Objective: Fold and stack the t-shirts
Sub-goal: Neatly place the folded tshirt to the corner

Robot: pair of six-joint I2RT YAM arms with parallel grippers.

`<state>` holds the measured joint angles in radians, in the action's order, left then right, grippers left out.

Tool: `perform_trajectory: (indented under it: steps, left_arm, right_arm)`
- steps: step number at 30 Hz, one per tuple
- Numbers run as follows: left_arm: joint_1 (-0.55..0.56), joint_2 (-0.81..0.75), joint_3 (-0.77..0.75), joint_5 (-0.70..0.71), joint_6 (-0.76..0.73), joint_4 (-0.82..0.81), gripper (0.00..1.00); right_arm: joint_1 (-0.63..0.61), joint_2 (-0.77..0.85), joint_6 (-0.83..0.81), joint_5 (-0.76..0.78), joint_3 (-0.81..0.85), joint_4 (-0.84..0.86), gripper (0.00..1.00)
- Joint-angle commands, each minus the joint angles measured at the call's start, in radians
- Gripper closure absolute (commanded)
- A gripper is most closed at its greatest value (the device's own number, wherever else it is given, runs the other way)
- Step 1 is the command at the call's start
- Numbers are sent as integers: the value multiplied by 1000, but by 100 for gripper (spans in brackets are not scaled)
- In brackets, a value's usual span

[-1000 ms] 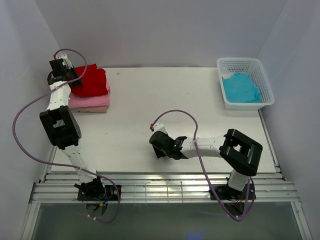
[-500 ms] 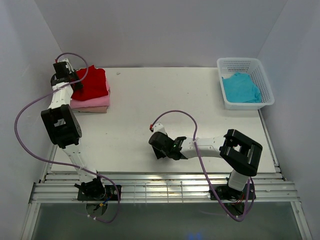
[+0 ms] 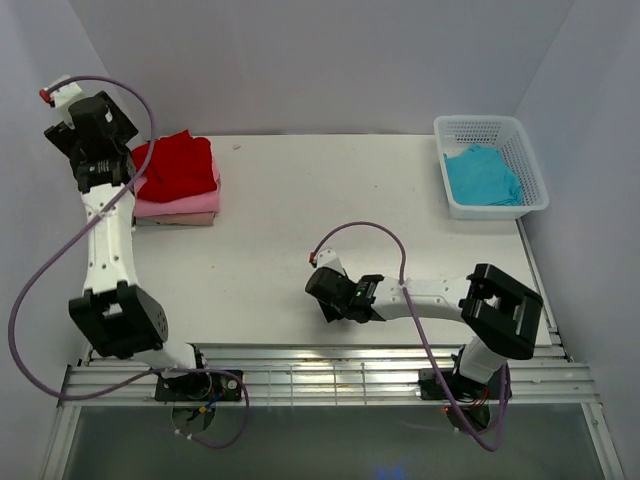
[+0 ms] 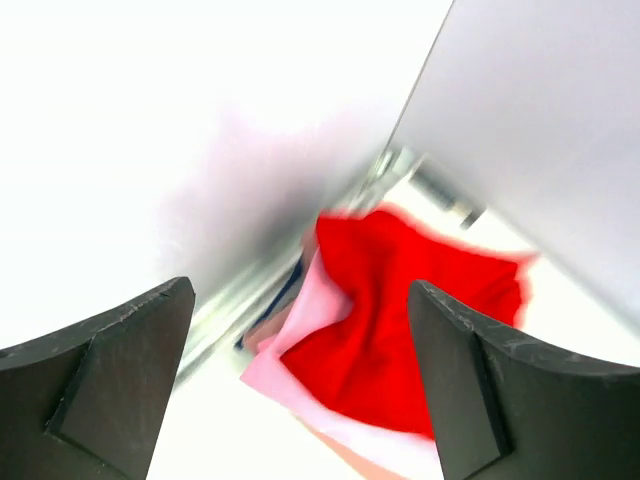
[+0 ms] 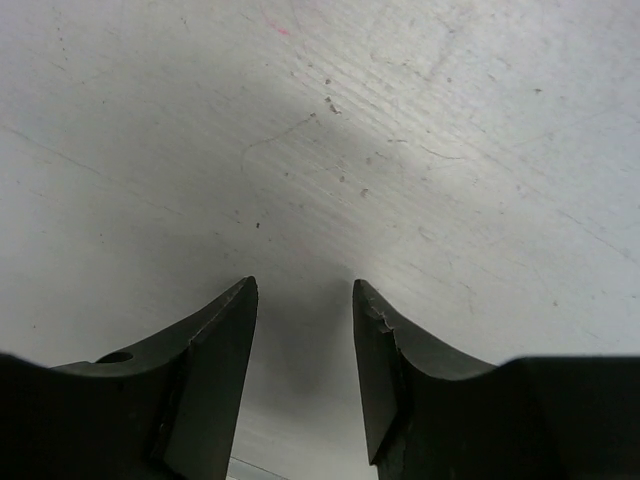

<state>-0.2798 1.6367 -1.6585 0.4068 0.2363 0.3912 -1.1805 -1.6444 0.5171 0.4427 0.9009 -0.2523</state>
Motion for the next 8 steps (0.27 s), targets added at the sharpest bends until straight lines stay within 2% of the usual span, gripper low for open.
perform_trajectory:
  steps: [1,3,5,8]
  left_arm:
    - [115,-234,72,82,28,-112,2]
    - [228,-306,164,122,2,-156,2]
    - [290,-348,233,122,3,-176,2]
    - [358,-443,394,51,64,-205,2]
  right_arm:
    - [-7,96,14,95,13,-76,51]
    - [-7,153,14,125,32,-108,50]
    - [-7,217,12,174,41,-133,51]
    - [-5,335,4,244,52,-182,49]
